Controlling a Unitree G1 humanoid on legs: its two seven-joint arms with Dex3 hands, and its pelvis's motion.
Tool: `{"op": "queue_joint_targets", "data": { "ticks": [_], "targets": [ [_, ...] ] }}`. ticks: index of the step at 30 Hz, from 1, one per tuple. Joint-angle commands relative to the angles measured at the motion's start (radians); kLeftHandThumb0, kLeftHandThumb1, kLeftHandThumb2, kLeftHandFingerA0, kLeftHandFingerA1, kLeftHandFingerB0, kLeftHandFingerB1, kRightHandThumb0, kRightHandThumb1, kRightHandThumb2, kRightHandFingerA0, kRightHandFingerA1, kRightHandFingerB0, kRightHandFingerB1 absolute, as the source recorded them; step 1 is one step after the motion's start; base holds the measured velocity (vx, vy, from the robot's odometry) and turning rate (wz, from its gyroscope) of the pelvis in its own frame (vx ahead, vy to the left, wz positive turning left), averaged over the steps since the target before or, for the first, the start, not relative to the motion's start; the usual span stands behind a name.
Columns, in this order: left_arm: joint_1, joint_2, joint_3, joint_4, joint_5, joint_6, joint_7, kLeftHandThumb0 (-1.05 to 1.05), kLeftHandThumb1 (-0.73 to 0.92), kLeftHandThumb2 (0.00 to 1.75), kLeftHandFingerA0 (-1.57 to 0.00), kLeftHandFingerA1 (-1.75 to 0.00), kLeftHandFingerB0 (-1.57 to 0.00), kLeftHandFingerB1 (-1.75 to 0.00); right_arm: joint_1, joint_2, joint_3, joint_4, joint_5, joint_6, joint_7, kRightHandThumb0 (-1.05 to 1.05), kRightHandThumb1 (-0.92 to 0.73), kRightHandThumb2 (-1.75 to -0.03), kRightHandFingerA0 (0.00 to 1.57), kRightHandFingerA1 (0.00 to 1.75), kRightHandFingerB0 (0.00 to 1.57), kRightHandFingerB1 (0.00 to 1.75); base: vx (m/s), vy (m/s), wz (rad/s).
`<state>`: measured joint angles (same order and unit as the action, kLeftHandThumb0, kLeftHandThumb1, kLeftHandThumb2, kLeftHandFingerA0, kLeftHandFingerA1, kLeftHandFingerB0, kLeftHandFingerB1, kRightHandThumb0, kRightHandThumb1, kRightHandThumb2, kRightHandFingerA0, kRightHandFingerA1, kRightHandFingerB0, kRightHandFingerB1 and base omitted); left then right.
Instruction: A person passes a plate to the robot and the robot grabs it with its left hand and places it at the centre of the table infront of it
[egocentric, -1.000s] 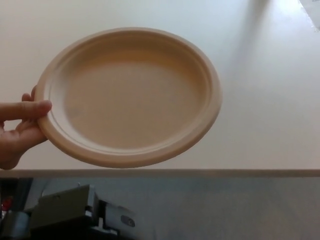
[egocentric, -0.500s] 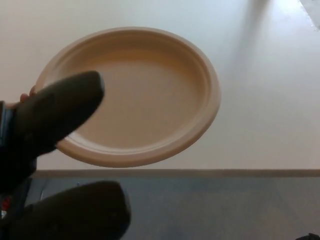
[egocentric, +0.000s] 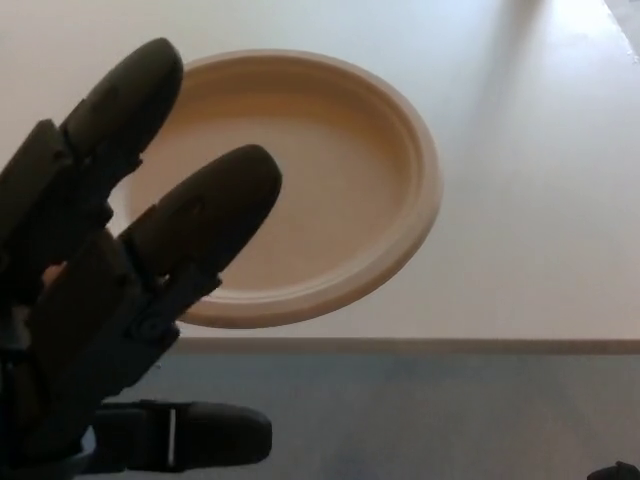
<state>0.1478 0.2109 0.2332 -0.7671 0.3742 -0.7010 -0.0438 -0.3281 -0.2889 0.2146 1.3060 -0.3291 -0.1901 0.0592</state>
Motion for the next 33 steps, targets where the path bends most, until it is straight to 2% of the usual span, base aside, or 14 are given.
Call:
{"op": "queue_joint_targets", "data": {
  "ticks": [1,6,7,8,12,13,15,20,22,23,24,27,31,33],
  "targets": [
    [-0.039,0.013,-0.005,0.106,0.345,0.192,-0.088,-0.80,0.45,0.89,0.00,-0.10,0.00,-0.16,-0.025,-0.030,0.001,0.007,-0.012,0.004,-0.001,-0.71,-0.57,-0.95,0.40,0.65,0.08,0.51,0.00,0.000,0.00],
    [-0.059,0.018,-0.022,0.137,0.382,0.213,-0.091,-0.84,0.47,0.90,0.00,-0.04,0.00,-0.14,-0.030,-0.030,-0.001,0.007,-0.012,0.007,0.002,-0.71,-0.57,-0.95,0.38,0.64,0.07,0.50,0.00,0.000,0.00],
    [-0.069,0.020,-0.026,0.143,0.393,0.220,-0.093,-0.83,0.47,0.91,0.00,-0.06,0.00,-0.15,-0.035,-0.031,-0.002,0.007,-0.011,0.009,0.003,-0.70,-0.74,-0.62,0.40,0.61,0.10,0.44,0.00,0.000,0.00],
    [-0.086,0.022,-0.034,0.155,0.411,0.236,-0.101,-0.81,0.44,0.90,0.00,-0.07,0.00,-0.16,-0.040,-0.032,-0.002,0.007,-0.012,0.011,0.003,-0.72,-0.58,-0.95,0.40,0.64,0.07,0.50,0.00,0.000,0.00],
    [-0.119,0.027,-0.056,0.182,0.453,0.267,-0.110,-0.91,0.44,0.78,-0.03,-0.13,0.00,-0.16,-0.047,-0.035,0.000,0.007,-0.015,0.010,0.003,-0.72,-0.58,-0.96,0.39,0.64,0.07,0.50,0.00,0.000,0.00],
    [-0.141,0.035,-0.066,0.207,0.486,0.277,-0.108,-0.79,0.42,0.89,0.00,-0.12,0.00,-0.16,-0.054,-0.037,-0.001,0.006,-0.015,0.011,0.005,-0.69,-0.73,-0.62,0.36,0.58,0.09,0.44,0.00,0.000,0.00],
    [-0.154,0.045,-0.075,0.227,0.514,0.285,-0.111,-0.80,0.43,0.89,0.00,-0.13,0.00,-0.15,-0.055,-0.037,-0.002,0.007,-0.015,0.012,0.006,-0.69,-0.57,-0.95,0.32,0.61,0.06,0.50,0.00,0.000,0.00],
    [-0.184,0.055,-0.104,0.270,0.608,0.325,-0.101,-0.92,0.56,0.92,-0.09,-0.03,-0.03,-0.01,-0.063,-0.036,-0.002,0.007,-0.018,0.016,0.007,-0.71,-0.57,-0.95,0.39,0.65,0.07,0.50,0.00,0.000,0.00],
    [-0.188,0.058,-0.111,0.282,0.620,0.327,-0.088,-0.95,0.53,0.61,-0.03,-0.25,0.00,-0.17,-0.063,-0.036,-0.002,0.008,-0.018,0.016,0.008,-0.71,-0.57,-0.95,0.39,0.65,0.07,0.50,0.00,0.000,0.00],
    [-0.215,0.074,-0.129,0.322,0.683,0.343,-0.076,-0.88,0.53,0.90,-0.10,-0.14,0.00,-0.05,-0.071,-0.035,-0.004,0.007,-0.016,0.010,0.014,-0.67,-0.73,-0.61,0.38,0.58,0.10,0.44,0.00,0.000,0.00],
    [-0.222,0.078,-0.137,0.335,0.701,0.348,-0.068,-0.91,0.55,0.91,-0.11,-0.18,-0.01,-0.05,-0.073,-0.034,-0.006,0.007,-0.015,0.013,0.016,-0.68,-0.57,-0.93,0.31,0.62,0.07,0.49,0.00,0.000,0.00],
    [-0.238,0.080,-0.160,0.370,0.743,0.363,-0.033,-0.85,0.52,0.59,-0.09,-0.28,0.00,-0.25,-0.080,-0.032,-0.006,0.008,-0.016,0.024,0.020,-0.67,-0.57,-0.93,0.26,0.59,0.06,0.48,0.00,0.000,0.00],
    [-0.252,0.077,-0.186,0.397,0.818,0.391,0.029,-0.77,0.52,0.85,-0.14,-0.39,0.00,-0.22,-0.081,-0.033,-0.007,0.007,-0.015,0.014,0.023,-0.68,-0.58,-0.93,0.24,0.60,0.06,0.50,0.00,0.000,0.00],
    [-0.257,0.073,-0.198,0.424,0.827,0.382,0.110,-0.54,0.68,0.62,-0.25,-0.36,-0.05,-0.24,-0.083,-0.032,-0.006,0.008,-0.016,0.019,0.022,-0.68,-0.58,-0.93,0.24,0.60,0.06,0.49,0.00,0.000,0.00]
  ]
}}
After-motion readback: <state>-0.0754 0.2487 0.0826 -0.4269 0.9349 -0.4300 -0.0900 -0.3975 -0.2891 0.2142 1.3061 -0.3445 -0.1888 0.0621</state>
